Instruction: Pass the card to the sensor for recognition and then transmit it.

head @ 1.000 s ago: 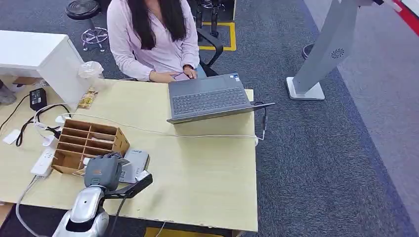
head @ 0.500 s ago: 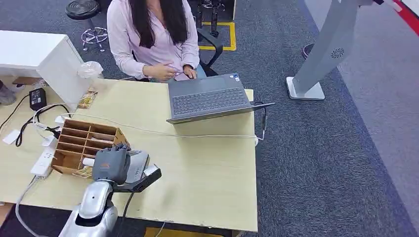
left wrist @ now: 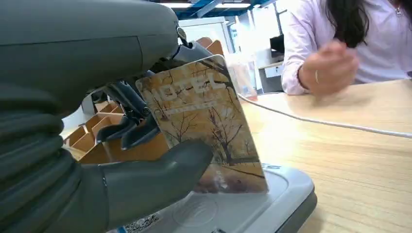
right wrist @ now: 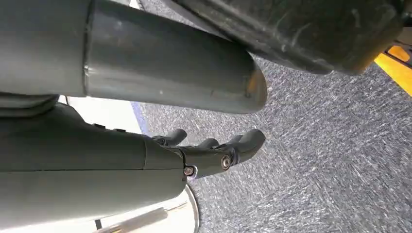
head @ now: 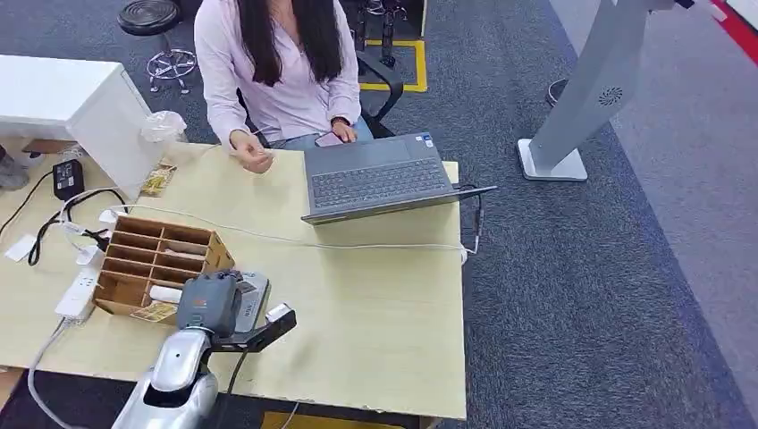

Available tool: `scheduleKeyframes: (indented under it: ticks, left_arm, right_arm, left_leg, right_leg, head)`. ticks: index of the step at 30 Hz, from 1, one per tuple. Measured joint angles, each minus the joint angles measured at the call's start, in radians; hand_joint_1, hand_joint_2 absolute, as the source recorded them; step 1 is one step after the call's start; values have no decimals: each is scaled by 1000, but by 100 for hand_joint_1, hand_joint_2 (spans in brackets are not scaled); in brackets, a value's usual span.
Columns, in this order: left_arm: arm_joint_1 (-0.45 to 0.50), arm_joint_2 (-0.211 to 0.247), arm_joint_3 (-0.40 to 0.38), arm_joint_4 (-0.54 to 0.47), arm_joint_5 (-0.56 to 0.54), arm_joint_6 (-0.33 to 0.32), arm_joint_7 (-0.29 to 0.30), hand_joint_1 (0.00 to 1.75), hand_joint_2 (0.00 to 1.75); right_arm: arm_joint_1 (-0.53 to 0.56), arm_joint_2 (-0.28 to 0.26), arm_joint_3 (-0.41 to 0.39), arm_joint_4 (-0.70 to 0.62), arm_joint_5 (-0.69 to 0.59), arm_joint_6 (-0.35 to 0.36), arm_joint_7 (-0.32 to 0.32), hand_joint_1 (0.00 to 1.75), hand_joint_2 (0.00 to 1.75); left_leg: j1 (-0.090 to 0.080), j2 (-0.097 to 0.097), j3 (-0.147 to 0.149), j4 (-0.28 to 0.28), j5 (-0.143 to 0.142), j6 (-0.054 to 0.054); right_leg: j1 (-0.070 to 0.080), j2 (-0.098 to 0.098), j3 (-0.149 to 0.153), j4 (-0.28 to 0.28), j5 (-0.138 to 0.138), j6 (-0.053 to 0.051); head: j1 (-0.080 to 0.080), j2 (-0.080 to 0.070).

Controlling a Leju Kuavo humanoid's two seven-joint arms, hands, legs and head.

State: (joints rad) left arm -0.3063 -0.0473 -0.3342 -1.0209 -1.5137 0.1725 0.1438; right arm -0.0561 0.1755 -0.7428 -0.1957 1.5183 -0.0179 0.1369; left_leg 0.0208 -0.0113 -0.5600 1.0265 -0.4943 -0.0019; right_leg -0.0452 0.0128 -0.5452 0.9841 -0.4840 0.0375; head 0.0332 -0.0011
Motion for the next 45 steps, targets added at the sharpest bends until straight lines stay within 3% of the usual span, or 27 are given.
scheduleKeyframes:
  ticks: [15,22,26,29,34,40,45]
  left_arm:
    - [-38,2,-13,52,6,3,-1,175,175]
    - [-39,8,-13,21,5,103,0,175,175]
    - [-58,28,-13,-51,0,202,-7,175,175]
    - [-99,50,-3,-95,-1,237,-24,175,175]
    - [-186,78,22,-106,-1,241,-48,175,175]
    - [-218,93,35,-105,-5,252,-48,175,175]
    - [-363,132,48,20,-9,257,-37,175,175]
  right_arm:
    - [0,0,7,0,1,4,-3,0,0]
    - [1,-1,7,0,2,4,-7,0,0]
    - [1,-2,11,0,3,5,-15,0,0]
    - [0,-2,13,0,3,10,-18,0,0]
    - [0,-5,32,0,3,15,-23,0,0]
    - [0,-6,40,0,4,18,-25,0,0]
    - [-1,-10,65,0,4,23,-35,0,0]
  left_leg:
    - [0,0,4,0,0,0]
    - [0,0,3,0,1,0]
    - [0,0,2,0,1,0]
    - [0,0,2,0,1,0]
    - [0,0,2,0,1,0]
    - [0,0,1,0,1,0]
    - [0,0,1,0,2,0]
  right_leg:
    - [0,0,4,0,0,0]
    - [0,0,3,0,1,1]
    - [0,0,2,0,1,1]
    - [0,0,2,0,1,1]
    - [0,0,2,1,1,1]
    - [0,0,1,0,1,0]
    - [0,1,0,1,2,0]
  head:
    - [0,0]
    - [0,0]
    - [0,0]
    - [0,0]
    - [0,0]
    - [0,0]
    - [0,0]
